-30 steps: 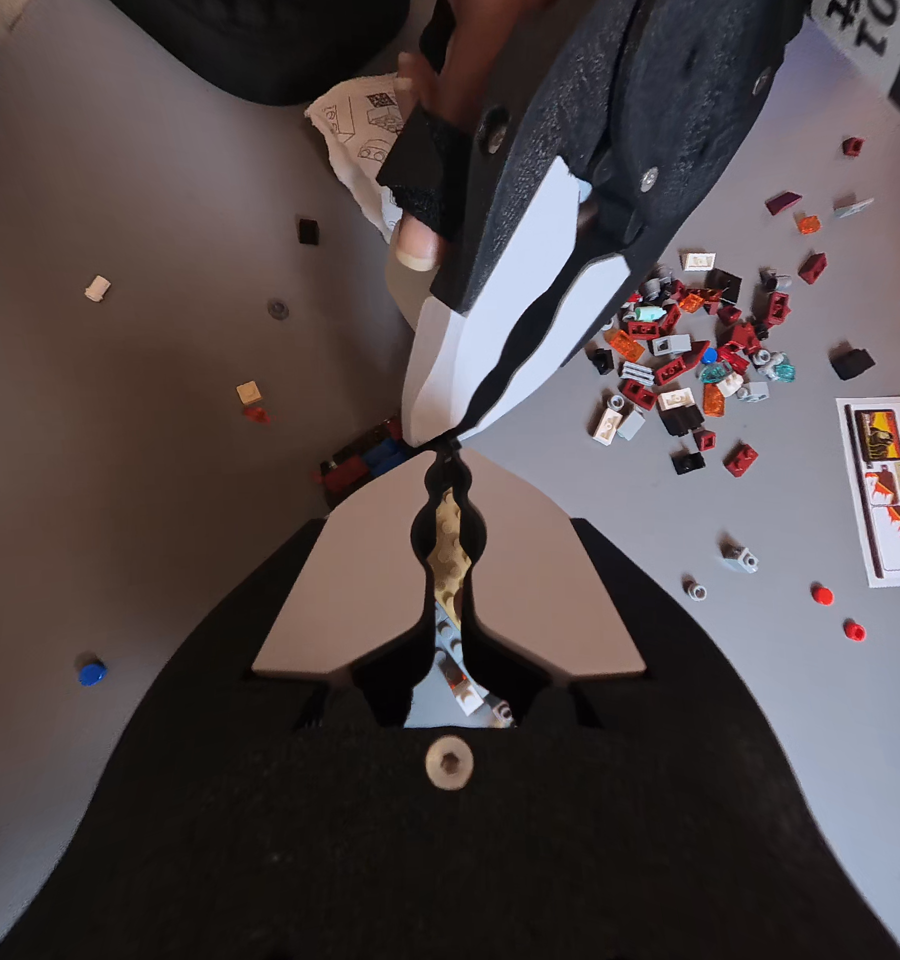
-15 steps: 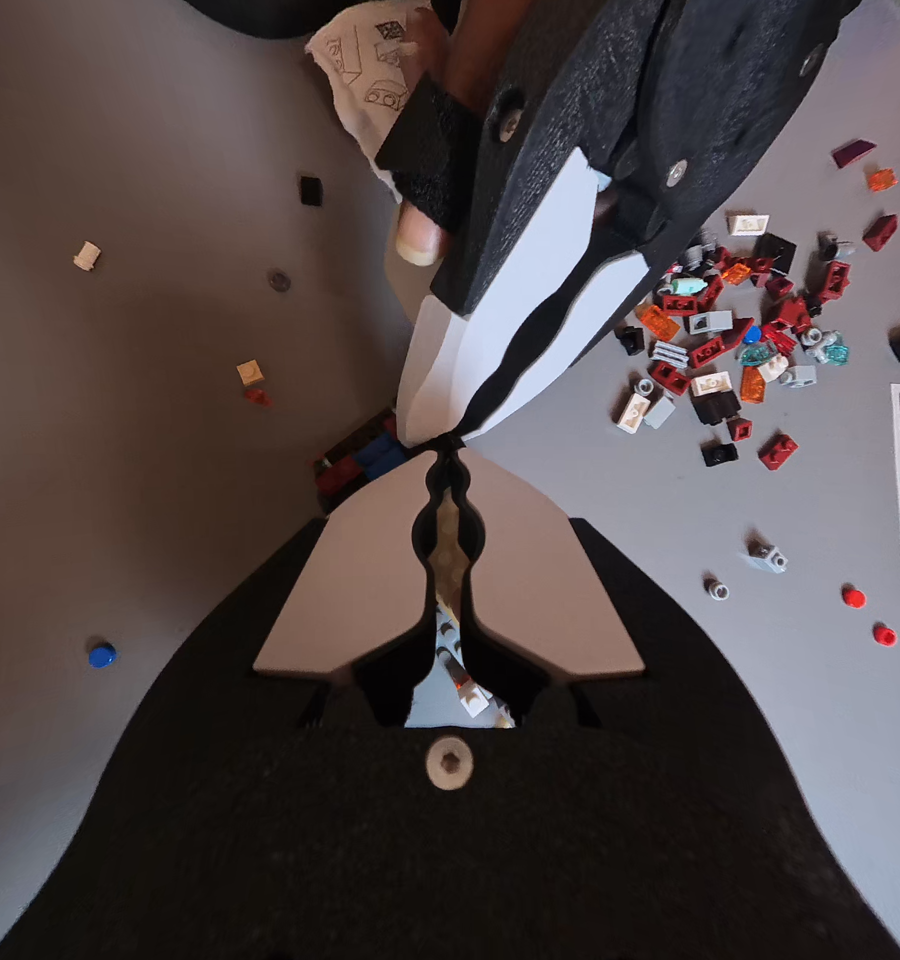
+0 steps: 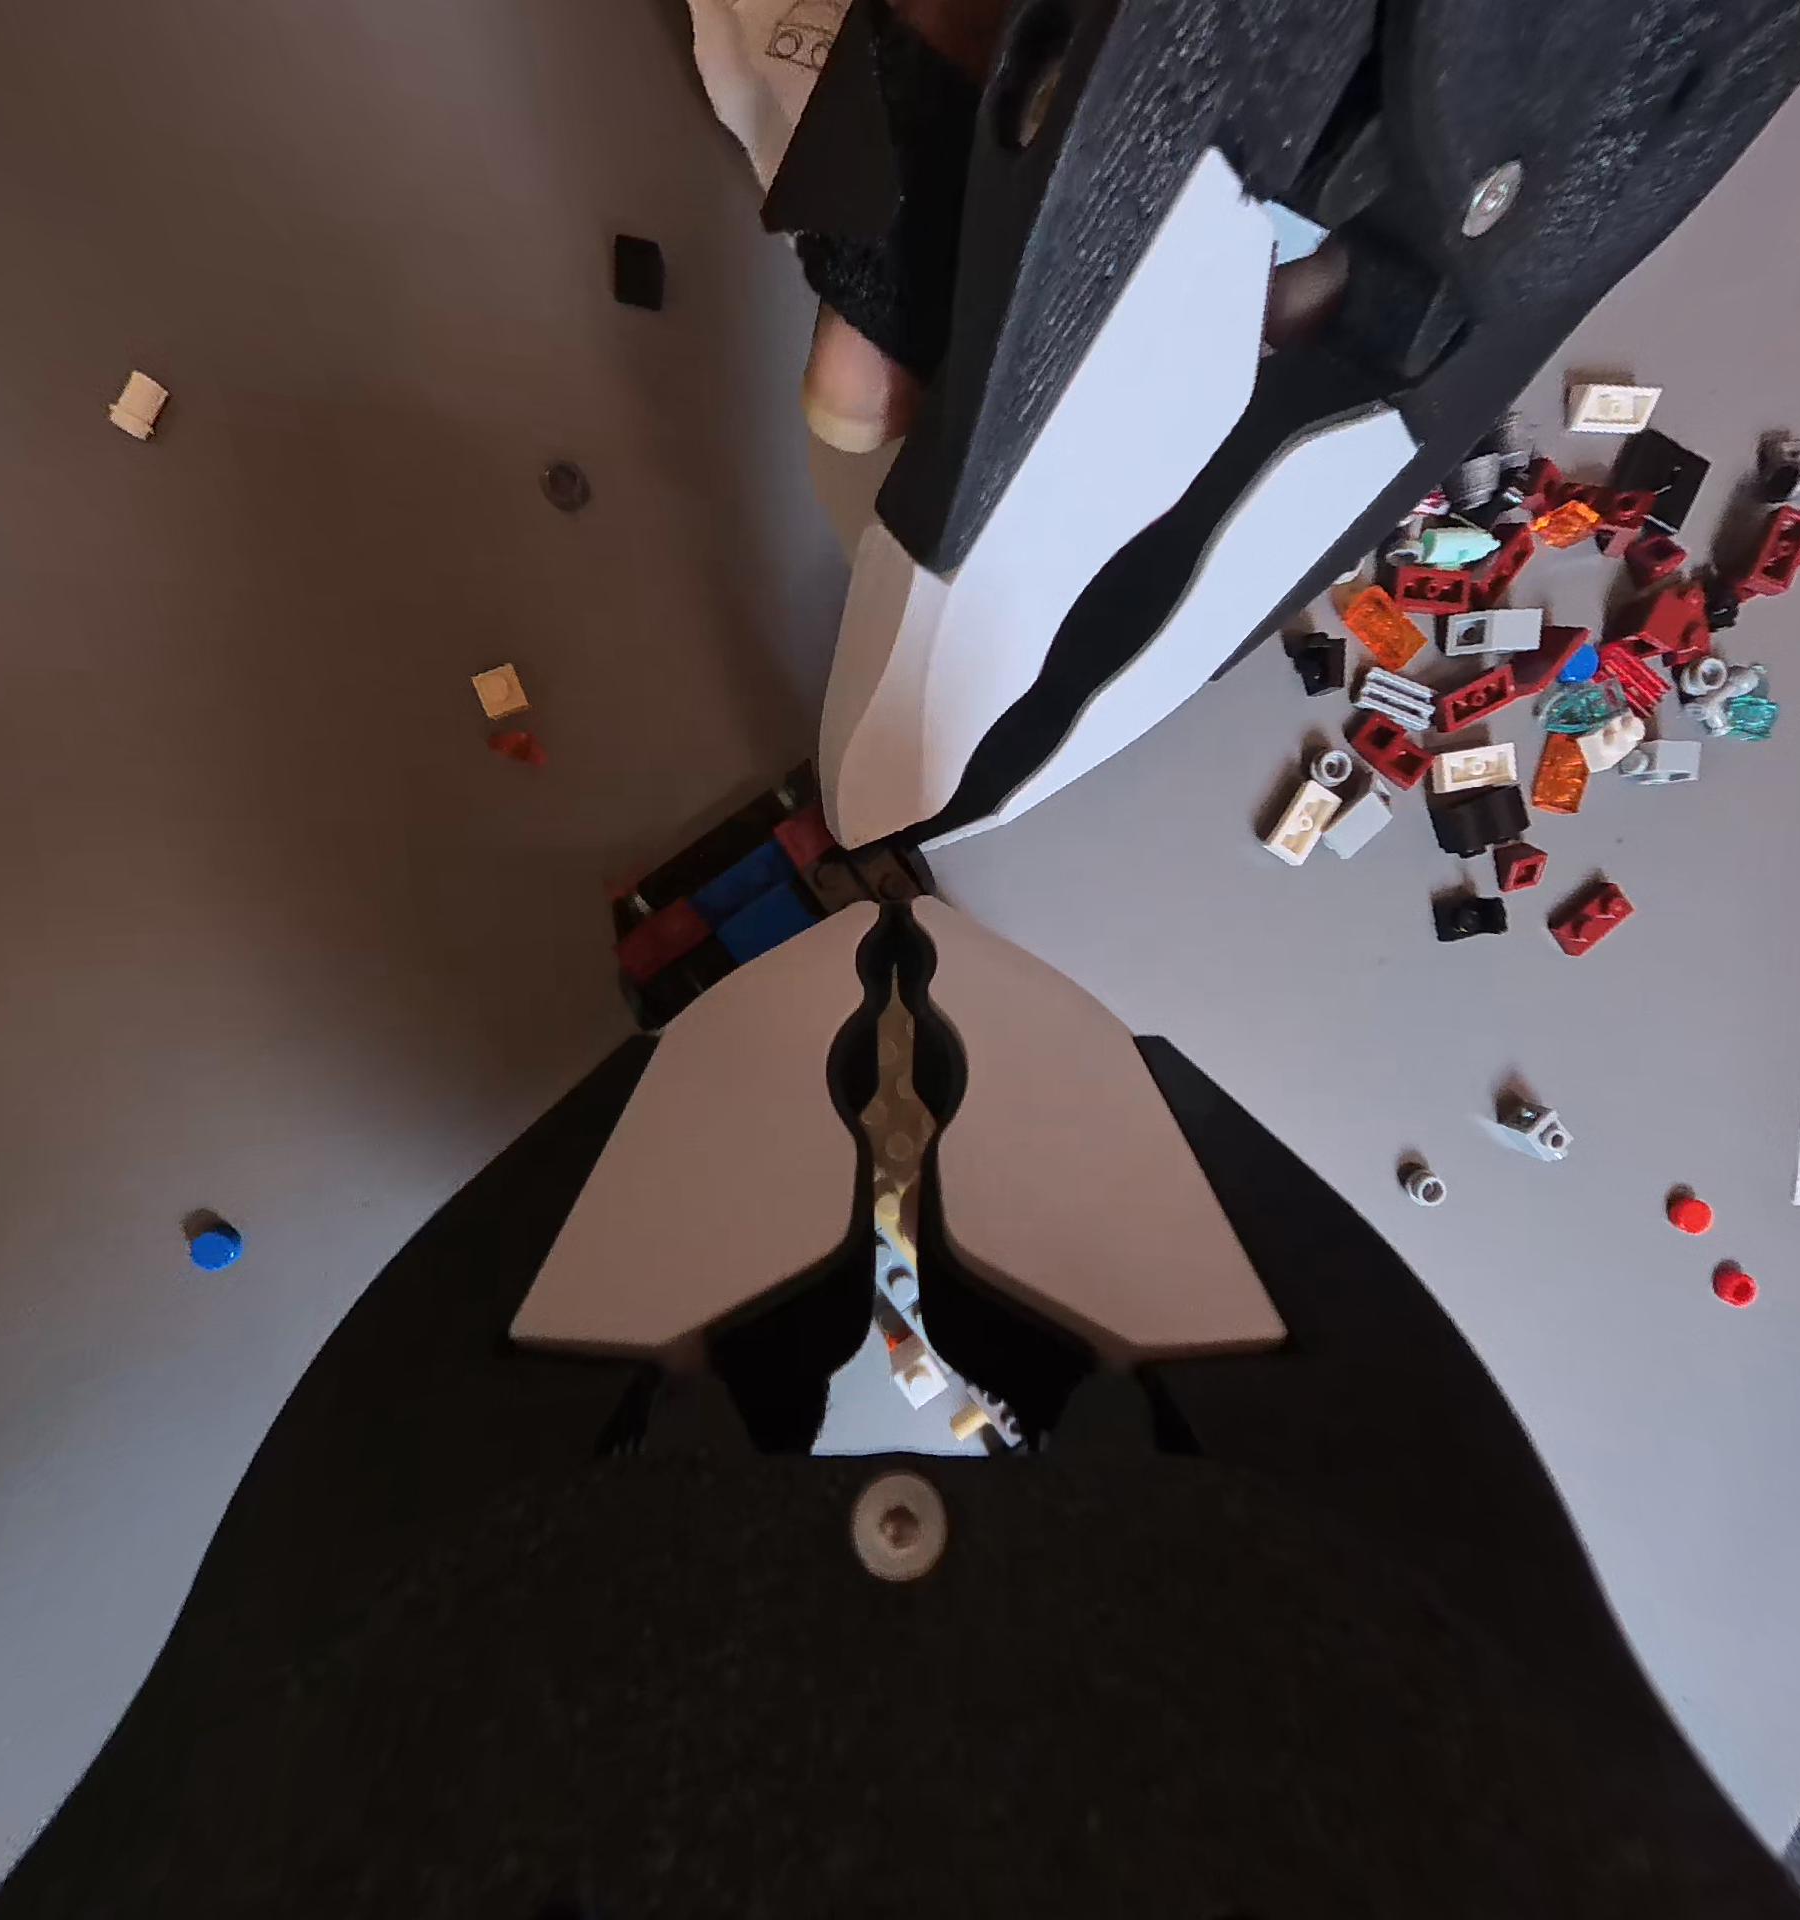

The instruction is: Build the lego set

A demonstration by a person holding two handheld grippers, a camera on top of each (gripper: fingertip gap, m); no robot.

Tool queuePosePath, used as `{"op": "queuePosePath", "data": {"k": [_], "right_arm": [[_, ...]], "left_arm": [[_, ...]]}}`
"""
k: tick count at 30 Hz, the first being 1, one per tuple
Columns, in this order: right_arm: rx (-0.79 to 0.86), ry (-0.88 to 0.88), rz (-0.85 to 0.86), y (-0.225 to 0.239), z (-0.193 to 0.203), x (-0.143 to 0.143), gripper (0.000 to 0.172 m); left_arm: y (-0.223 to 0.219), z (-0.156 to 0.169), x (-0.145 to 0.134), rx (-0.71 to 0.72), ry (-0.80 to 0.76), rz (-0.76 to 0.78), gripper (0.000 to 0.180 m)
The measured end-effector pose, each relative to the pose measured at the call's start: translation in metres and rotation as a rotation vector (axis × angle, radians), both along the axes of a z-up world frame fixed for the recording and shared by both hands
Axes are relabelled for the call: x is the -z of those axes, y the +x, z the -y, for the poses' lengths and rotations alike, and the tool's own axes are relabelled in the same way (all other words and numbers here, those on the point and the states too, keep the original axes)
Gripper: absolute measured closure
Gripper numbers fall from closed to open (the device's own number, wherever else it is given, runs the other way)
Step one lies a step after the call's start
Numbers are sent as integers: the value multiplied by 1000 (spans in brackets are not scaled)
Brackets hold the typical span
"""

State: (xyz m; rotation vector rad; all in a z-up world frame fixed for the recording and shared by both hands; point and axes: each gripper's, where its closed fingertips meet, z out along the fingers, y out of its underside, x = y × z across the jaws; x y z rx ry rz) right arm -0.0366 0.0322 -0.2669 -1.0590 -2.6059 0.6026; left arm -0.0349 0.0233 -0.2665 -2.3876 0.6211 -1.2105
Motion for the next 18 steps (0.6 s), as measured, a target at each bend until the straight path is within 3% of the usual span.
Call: {"op": "queuePosePath", "data": {"k": [10, 15, 18], "right_arm": [[97, -34, -23, 27, -7, -16, 161], [120, 134, -56, 53, -22, -7, 135], [90, 265, -109, 54, -30, 1, 109]], "left_arm": [[5, 1, -2, 9, 59, -12, 171], [7, 1, -1, 14, 65, -14, 170], [7, 1, 0, 17, 70, -21, 170]]}}
